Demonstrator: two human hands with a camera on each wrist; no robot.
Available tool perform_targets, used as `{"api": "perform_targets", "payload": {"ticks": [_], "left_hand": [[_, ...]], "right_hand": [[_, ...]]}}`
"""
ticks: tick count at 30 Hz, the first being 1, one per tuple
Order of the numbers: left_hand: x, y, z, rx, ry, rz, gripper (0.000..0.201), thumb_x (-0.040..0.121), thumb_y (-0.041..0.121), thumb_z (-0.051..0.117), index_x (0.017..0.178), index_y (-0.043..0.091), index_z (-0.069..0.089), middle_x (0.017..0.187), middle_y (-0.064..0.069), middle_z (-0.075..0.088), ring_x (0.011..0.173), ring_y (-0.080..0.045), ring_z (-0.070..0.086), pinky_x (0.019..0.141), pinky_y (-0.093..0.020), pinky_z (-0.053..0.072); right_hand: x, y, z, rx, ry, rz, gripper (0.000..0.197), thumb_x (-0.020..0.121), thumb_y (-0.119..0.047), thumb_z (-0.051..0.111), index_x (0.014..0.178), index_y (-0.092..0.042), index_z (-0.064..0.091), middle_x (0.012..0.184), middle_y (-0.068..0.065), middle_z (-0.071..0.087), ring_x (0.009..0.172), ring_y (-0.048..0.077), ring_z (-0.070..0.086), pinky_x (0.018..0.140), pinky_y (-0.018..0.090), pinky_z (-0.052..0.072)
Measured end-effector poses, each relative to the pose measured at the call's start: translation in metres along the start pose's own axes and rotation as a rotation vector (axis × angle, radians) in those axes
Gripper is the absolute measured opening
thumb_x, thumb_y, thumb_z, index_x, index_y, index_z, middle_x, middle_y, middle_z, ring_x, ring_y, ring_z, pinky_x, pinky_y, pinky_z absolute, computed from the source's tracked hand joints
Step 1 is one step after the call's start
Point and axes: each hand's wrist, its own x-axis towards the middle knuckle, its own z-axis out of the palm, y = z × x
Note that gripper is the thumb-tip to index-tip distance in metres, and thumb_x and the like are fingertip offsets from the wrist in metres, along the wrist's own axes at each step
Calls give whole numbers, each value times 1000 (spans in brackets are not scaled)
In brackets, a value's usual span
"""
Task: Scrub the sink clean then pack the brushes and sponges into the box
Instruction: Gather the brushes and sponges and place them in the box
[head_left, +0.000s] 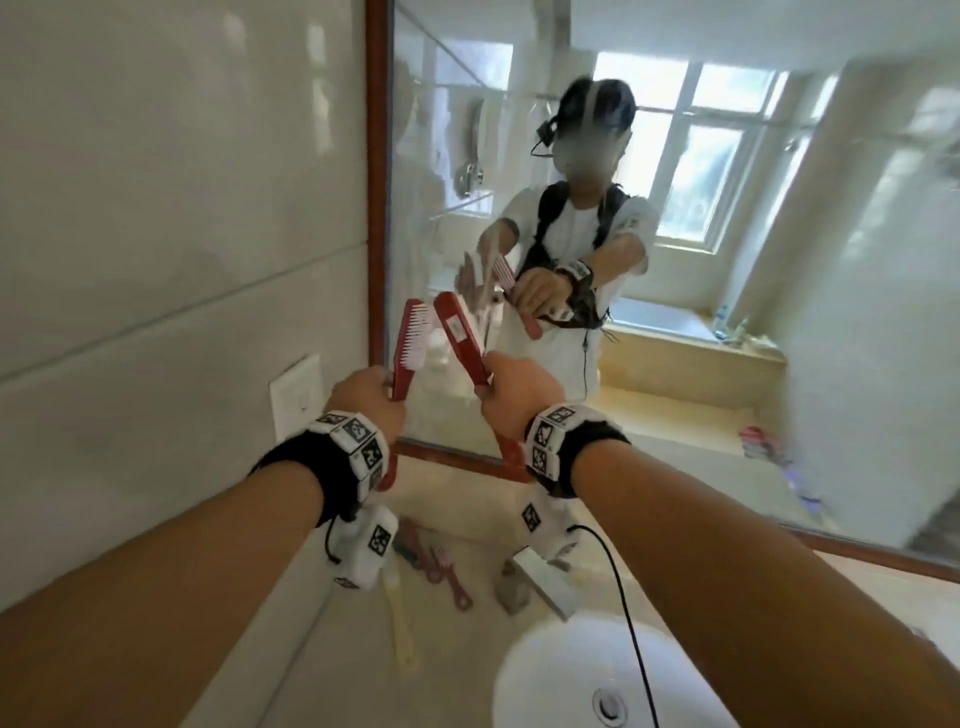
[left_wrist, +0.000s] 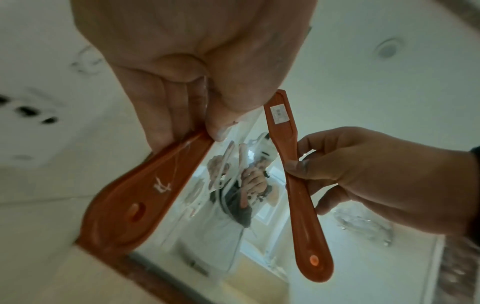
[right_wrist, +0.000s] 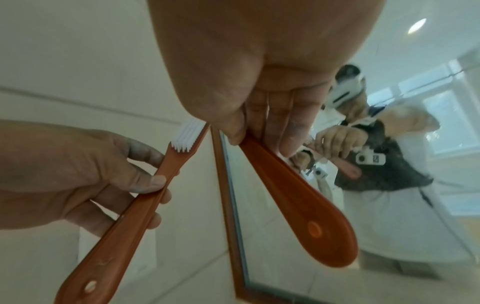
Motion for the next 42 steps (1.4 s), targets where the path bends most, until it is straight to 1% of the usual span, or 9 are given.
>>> {"api": "perform_targets", "payload": {"ticks": [5, 9, 15, 17, 21, 25, 29, 32, 42], "left_hand": [[-10, 66, -13, -10, 38, 152, 13, 88, 31, 64, 93, 19, 65, 79, 3, 63, 81, -24, 61, 70, -23, 40], [-31, 118, -8, -13, -16, 230, 17, 84, 22, 66, 101, 20, 67, 90, -5, 69, 84, -26, 63, 74, -25, 44], [-78, 216, 24, -79, -86, 355, 10, 83, 19, 64, 92, 22, 61, 79, -1, 65, 78, -24, 64, 76, -34, 56], [-101, 247, 45, -84, -102, 399, 6, 84, 20, 62, 90, 22, 60, 82, -2, 66, 81, -22, 62, 85, -37, 52], [-150, 299, 97, -118, -171, 415, 9, 83, 17, 65, 90, 20, 59, 84, -1, 63, 73, -17, 53, 67, -27, 40], [-194, 342, 155, -135, -276, 425, 10, 79, 16, 66, 86, 23, 63, 86, -2, 68, 79, -22, 62, 72, -29, 50], [-233, 377, 217, -174, -403, 388, 11, 78, 15, 64, 79, 23, 58, 78, 0, 70, 70, -22, 68, 69, -37, 60], [-250, 402, 263, -199, -492, 398, 12, 76, 13, 62, 80, 23, 58, 78, -3, 70, 70, -26, 70, 64, -41, 60], [-272, 480, 406, -202, -652, 448, 14, 78, 11, 65, 75, 22, 57, 86, -6, 71, 76, -29, 68, 70, -38, 60]], "right_hand": [[-42, 10, -81, -37, 171, 59, 17, 91, -27, 52, 105, -20, 54, 85, 1, 60, 75, 25, 57, 66, 33, 47], [-85, 27, -125, -47, 242, 126, 20, 91, -27, 52, 108, -19, 54, 86, 3, 60, 76, 26, 58, 65, 34, 48], [-153, 80, -177, -18, 297, 246, 19, 91, -25, 52, 107, -16, 55, 94, 6, 65, 82, 25, 62, 68, 33, 50], [-180, 105, -192, -24, 308, 282, 18, 92, -24, 52, 107, -15, 55, 94, 5, 64, 82, 25, 61, 65, 31, 47], [-241, 165, -226, -81, 322, 363, 16, 93, -24, 51, 107, -16, 53, 94, 4, 63, 77, 22, 56, 65, 29, 42], [-301, 230, -255, -128, 324, 452, 15, 93, -24, 51, 106, -16, 53, 91, 2, 59, 78, 23, 56, 65, 29, 41], [-348, 294, -266, -145, 309, 546, 20, 92, -24, 53, 109, -14, 55, 100, 6, 65, 78, 25, 58, 66, 31, 46], [-374, 340, -271, -137, 304, 628, 21, 92, -25, 52, 109, -13, 56, 98, 9, 66, 82, 29, 63, 72, 36, 54], [-405, 470, -285, -223, 254, 845, 23, 92, -26, 52, 112, -15, 55, 92, 4, 64, 77, 24, 64, 71, 36, 56]]}}
